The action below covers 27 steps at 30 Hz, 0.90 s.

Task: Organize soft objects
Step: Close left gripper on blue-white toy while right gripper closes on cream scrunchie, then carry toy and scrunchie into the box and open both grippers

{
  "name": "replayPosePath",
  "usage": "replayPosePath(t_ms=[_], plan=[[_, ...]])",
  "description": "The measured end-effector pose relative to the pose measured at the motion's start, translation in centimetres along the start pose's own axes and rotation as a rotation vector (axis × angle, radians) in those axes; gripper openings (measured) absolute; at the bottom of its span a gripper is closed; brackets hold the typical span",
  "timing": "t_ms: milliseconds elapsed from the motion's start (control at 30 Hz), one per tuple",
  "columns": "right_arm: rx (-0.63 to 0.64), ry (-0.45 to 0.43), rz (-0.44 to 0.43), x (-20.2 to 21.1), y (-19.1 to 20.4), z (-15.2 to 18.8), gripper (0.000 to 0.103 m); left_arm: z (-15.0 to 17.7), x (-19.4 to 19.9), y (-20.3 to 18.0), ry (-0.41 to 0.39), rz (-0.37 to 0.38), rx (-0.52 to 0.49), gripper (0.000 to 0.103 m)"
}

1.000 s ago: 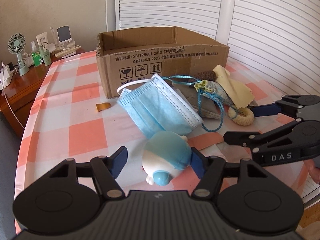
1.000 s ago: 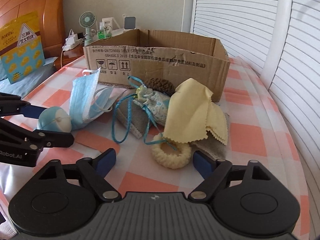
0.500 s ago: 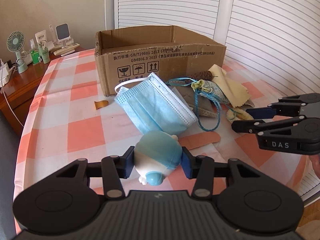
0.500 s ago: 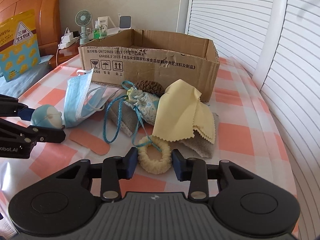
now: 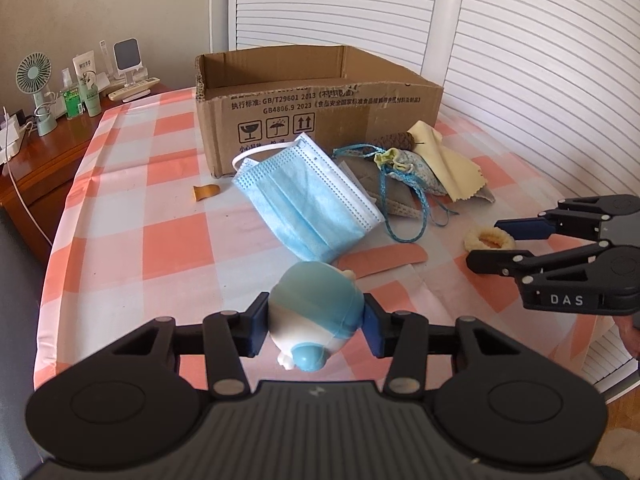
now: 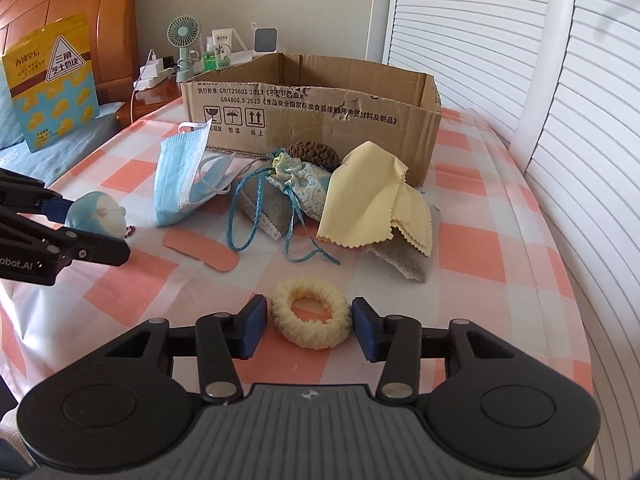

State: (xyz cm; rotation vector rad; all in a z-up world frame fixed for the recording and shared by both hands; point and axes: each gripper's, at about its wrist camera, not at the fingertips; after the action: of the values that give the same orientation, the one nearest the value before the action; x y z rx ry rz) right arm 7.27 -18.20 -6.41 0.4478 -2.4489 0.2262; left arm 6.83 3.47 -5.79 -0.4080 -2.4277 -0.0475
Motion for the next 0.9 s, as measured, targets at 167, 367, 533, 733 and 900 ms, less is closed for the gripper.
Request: replayPosePath(t_ms=[167, 367, 533, 733, 900], plan=[[-0.015, 0.001, 0.009, -0.2, -0.3, -0.4, 0.042, -0.5, 0.3, 0.4, 0.02, 0.018, 0.015, 0.046], [0.016, -0.032, -0.002, 1.1, -0.5, -1.3, 0.042, -1.9, 0.9, 0.2, 0.043, 0.025, -0.033, 0.046], [0.064, -0.069, -0.024, 2.4, -0.8, -3.2, 0.042, -4.7, 1.6, 0.4, 0.031, 0.059, -0.059, 0.046], [0.15, -0.137, -0.013, 3.1, -0.8, -6.0, 0.042, -9.9, 0.8, 1.1, -0.019, 0.049, -0.096, 0.046], [0.172, -0.172, -0.031, 2.8, -1.3, -8.5, 0.042, -14.8, -1.8, 1.7, -0.063, 0.015, -0.125, 0.046]])
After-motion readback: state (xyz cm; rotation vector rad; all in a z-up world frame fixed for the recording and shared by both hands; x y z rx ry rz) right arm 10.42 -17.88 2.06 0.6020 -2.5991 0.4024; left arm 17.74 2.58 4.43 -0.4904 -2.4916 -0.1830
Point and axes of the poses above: each gripper's, at about its wrist camera, not at the fingertips, and x roughly against the way its jaws point, y to its left, z to its underside, and after that the axes turned 7 degrees about -y, right-handed
